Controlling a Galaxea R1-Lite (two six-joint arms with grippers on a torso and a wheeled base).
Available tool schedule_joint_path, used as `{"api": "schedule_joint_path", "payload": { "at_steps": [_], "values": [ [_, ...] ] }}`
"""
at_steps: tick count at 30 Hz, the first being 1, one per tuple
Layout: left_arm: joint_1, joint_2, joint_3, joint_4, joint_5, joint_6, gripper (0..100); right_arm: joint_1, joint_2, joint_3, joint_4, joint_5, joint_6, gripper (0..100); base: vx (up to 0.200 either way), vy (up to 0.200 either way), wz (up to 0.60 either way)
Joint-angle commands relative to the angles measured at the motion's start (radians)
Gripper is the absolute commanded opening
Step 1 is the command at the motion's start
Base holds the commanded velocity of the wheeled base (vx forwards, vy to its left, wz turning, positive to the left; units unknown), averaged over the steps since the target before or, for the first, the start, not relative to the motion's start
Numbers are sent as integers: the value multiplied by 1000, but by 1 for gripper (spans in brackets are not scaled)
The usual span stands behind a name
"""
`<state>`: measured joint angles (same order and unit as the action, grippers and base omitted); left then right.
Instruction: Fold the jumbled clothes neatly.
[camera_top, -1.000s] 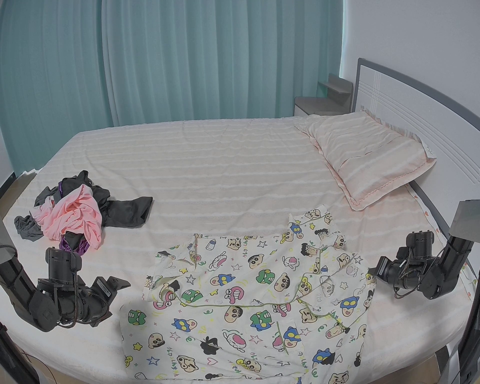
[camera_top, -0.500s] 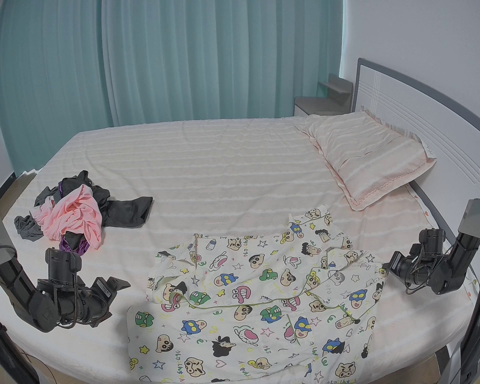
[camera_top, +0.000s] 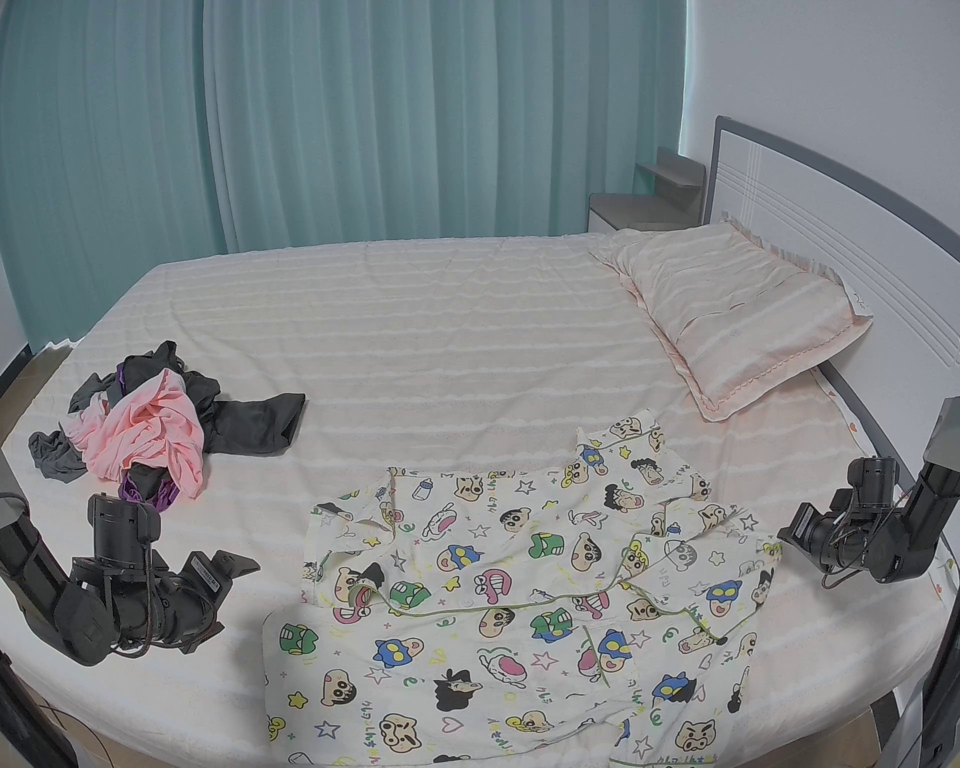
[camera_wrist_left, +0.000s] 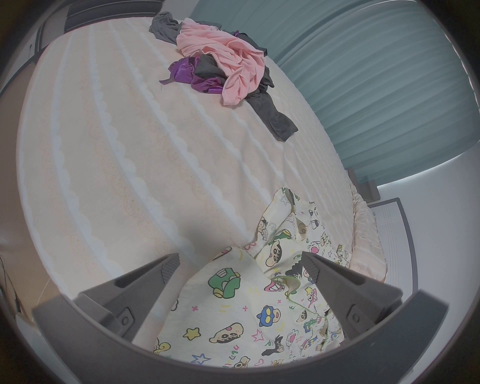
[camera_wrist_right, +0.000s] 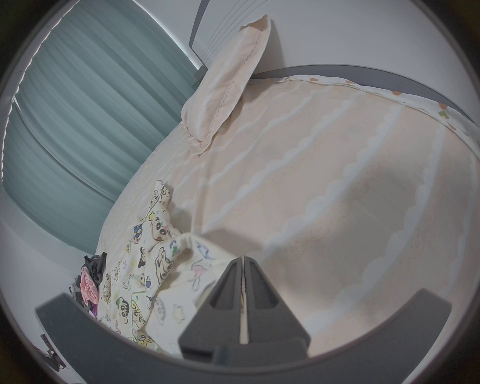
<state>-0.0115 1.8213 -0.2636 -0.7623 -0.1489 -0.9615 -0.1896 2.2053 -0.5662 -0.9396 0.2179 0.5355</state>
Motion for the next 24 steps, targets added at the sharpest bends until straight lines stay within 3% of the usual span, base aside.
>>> {"api": "schedule_joint_path", "payload": {
  "at_steps": [1, 8, 9, 14, 20, 24],
  "values": [
    [-1, -8, 0, 0, 0, 0, 100, -5, 11, 0, 1, 0, -2, 0, 0, 0, 0],
    [-2, -11, 4, 0, 0, 0, 100, -27, 13, 5, 31, 1, -16, 0, 0, 0, 0],
    [-2, -14, 4, 0, 0, 0, 100, -33, 13, 8, 31, 1, -22, 100, 0, 0, 0],
    [-12, -34, 11, -2, -11, 1, 100, -36, 7, 9, 27, 1, -26, 100, 0, 0, 0],
    [-31, -89, 37, 0, -43, 0, 100, -21, -139, 109, 28, 3, -12, 100, 0, 0, 0],
    [-85, -89, 61, 0, -49, -31, 100, 42, -231, 218, 21, -14, -11, 100, 0, 0, 0]
  ]
}}
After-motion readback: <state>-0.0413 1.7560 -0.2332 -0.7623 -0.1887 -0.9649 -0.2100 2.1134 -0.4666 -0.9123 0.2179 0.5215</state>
